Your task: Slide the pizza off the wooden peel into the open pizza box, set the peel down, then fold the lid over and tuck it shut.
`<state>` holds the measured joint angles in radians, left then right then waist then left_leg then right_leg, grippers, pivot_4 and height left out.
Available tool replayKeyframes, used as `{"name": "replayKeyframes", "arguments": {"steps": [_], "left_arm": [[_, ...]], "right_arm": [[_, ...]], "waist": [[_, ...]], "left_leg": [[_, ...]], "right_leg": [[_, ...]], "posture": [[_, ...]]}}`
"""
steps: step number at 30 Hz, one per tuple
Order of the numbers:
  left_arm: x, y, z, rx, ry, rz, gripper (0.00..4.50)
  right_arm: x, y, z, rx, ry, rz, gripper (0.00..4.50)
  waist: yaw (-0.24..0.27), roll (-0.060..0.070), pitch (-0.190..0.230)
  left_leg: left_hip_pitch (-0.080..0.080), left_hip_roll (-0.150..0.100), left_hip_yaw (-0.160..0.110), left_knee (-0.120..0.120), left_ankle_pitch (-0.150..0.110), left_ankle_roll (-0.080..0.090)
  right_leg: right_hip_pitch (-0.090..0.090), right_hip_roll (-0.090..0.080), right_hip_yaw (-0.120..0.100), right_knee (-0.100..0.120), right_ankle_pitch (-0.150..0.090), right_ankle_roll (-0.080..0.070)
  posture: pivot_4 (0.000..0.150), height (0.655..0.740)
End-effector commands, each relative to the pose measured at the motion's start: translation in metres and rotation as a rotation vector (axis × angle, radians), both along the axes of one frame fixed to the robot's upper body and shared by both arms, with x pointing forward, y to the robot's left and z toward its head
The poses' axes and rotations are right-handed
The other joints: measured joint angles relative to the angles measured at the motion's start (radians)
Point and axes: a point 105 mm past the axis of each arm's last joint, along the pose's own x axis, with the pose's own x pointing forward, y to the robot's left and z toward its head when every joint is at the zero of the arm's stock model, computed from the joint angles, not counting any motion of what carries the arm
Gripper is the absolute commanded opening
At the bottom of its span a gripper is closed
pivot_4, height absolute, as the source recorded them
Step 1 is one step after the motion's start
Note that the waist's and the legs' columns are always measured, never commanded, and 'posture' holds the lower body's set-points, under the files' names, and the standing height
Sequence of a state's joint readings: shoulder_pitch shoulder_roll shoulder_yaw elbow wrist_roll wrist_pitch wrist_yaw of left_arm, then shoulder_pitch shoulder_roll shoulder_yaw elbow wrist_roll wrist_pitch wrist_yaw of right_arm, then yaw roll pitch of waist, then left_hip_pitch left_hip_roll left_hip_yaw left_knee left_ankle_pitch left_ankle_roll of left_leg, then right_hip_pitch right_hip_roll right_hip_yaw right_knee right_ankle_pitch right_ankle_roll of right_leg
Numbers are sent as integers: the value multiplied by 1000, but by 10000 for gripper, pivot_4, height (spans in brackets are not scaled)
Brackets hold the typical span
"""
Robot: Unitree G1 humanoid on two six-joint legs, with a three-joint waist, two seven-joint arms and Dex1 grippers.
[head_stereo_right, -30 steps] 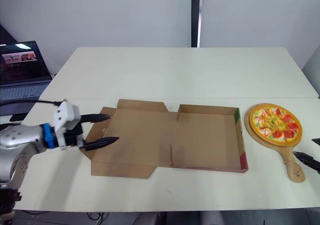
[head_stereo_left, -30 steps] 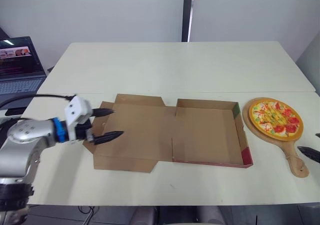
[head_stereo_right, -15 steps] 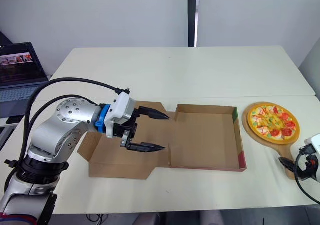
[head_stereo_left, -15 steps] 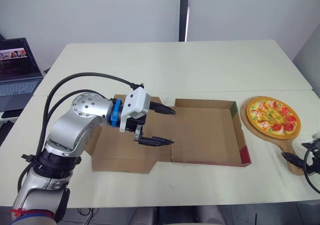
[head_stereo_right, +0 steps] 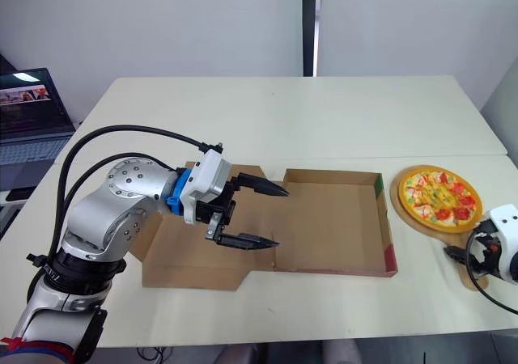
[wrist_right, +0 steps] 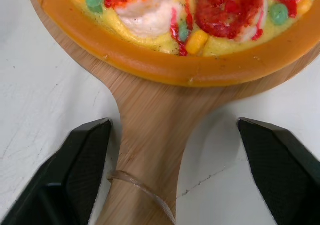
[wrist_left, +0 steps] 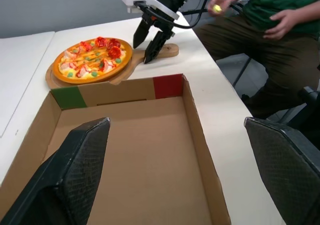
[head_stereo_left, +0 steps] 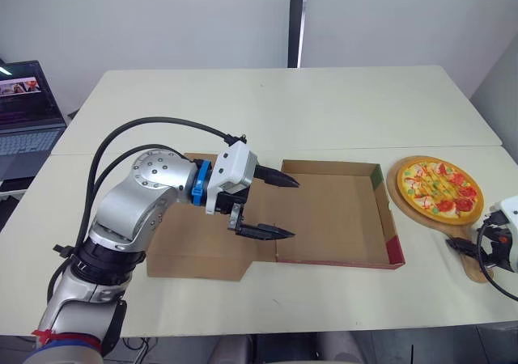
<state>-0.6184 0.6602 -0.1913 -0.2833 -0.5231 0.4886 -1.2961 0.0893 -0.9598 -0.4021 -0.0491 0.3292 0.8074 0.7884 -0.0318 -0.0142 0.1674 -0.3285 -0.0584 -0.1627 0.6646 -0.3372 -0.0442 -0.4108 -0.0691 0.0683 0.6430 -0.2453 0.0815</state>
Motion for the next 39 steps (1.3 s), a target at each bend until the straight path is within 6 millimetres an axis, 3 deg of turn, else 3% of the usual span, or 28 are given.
{"name": "replayKeyframes", "arguments": {"steps": [1,5,6,11,25,33,39], "left_arm": [[1,-2,7,-12,-43,-5,45000],[2,-2,14,-51,-15,4,45000],[3,-2,15,-52,-14,5,45000],[7,0,15,-51,-21,20,45000],[16,8,20,-44,-36,57,45000],[16,17,20,-30,-24,87,45000],[15,25,15,-19,-12,118,45000]], "right_arm": [[-2,-8,-8,-26,36,-45,28319],[-3,-22,-7,-5,10,-153,16578],[-4,-25,-7,-6,7,-168,15667],[-3,-30,-1,-4,-79,-216,15668],[13,-38,64,-142,-393,-185,15667],[9,-14,102,-132,-413,15,15667],[5,26,120,-163,-394,268,15667]], "waist": [[1,-3,-2],[3,-7,-3],[4,-7,-3],[6,-7,-3],[6,3,0],[0,7,1],[2,6,2]], "left_leg": [[0,0,0,0,0,0],[0,-1,0,1,0,0],[0,-1,0,1,0,0],[0,-1,-1,1,0,0],[-3,-2,1,0,0,0],[-3,-1,2,-1,0,0],[-3,-1,1,-1,0,0]], "right_leg": [[0,0,0,0,0,0],[1,-1,0,-1,0,0],[1,-1,0,-1,0,0],[1,-1,0,-1,0,0],[-3,-1,1,0,0,0],[-4,-1,2,1,0,0],[-4,-1,2,1,0,0]], "posture": [[1500,7341],[1500,7341],[1500,7341],[1500,7341],[1500,7341],[1500,7341],[1500,7341]]}}
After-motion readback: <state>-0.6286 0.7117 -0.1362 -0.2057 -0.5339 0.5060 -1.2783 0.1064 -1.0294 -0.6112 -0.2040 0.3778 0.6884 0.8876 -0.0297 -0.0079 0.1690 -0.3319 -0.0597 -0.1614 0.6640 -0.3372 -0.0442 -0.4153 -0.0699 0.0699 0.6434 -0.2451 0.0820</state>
